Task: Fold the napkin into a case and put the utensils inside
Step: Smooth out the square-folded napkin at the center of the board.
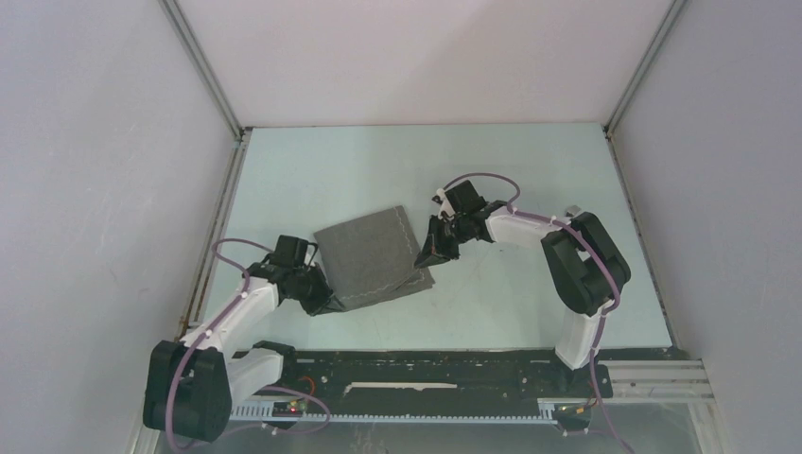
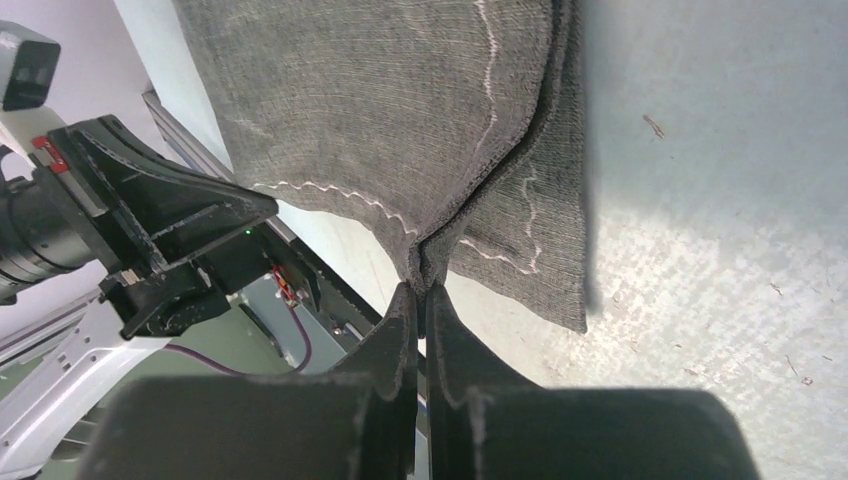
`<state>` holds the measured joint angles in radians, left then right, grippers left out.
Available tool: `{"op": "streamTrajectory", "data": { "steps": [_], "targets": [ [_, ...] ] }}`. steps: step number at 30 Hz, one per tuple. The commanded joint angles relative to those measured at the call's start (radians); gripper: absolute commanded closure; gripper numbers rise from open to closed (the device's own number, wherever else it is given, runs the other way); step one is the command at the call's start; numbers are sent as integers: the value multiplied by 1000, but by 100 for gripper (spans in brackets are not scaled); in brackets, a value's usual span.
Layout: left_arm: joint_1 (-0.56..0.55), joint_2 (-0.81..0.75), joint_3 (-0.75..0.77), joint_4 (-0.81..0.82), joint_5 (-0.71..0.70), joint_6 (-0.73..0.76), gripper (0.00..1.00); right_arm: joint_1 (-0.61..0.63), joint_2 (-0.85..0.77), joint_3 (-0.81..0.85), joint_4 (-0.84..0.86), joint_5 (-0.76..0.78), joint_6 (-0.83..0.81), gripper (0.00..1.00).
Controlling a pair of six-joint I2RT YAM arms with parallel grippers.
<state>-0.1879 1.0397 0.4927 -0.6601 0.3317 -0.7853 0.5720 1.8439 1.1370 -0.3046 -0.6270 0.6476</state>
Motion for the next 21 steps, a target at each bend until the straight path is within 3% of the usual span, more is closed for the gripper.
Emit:
{"op": "streamTrajectory", "data": {
  "steps": [1,16,21],
  "targets": [
    [-5,27,47,4,-58,6,100,5,-43,-28,41,-4,-20,100],
    [-5,56,22,-41,-89,-51,100,22,-46,-103,56,28,-26,100],
    [-6,-1,18,-58,-85,-71,100,24,-70,-108,24,58,-44,100]
  ]
}}
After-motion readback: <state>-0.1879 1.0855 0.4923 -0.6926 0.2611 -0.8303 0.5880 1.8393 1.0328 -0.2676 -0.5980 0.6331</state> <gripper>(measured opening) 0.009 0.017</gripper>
